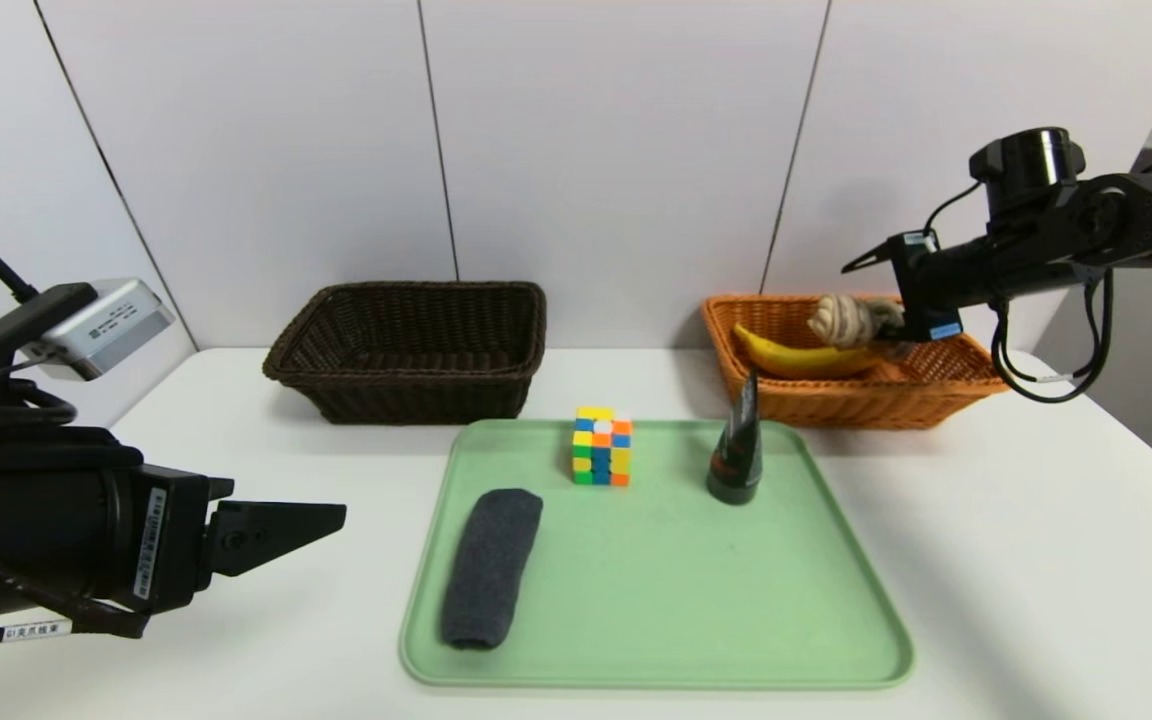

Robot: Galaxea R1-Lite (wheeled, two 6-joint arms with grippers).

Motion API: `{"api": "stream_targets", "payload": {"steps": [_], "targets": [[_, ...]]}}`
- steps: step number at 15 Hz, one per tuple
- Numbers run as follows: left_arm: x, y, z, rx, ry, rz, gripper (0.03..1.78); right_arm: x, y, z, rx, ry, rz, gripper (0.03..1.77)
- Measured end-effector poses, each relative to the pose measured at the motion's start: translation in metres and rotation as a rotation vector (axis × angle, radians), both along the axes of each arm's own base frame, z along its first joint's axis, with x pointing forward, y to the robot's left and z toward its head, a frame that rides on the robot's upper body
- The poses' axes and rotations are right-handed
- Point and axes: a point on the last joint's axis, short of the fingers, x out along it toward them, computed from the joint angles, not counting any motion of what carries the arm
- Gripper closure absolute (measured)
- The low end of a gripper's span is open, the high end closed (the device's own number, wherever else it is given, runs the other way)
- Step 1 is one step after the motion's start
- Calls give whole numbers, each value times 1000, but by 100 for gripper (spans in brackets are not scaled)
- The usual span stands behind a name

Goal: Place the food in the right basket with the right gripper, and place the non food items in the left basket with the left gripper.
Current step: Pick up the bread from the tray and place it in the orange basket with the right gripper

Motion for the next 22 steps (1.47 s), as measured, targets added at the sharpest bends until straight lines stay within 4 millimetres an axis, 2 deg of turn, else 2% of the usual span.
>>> {"api": "stream_targets", "payload": {"steps": [7,12,16,19,22], "targets": [[-1,0,0,0,-1,-3,12,4,12,0,-74,-17,-32,27],[-1,0,-1,0,1,-2,12,7,28,-9,-140,0,-20,18],[-1,0,0,0,1,-1,12,8,30,-8,-141,-4,-14,14],[-1,0,0,-5,-2,6,12,6,31,-1,-132,-22,-18,13],[3,-1,6,-43,-66,8,12,-8,33,24,-127,-80,-17,11]]}}
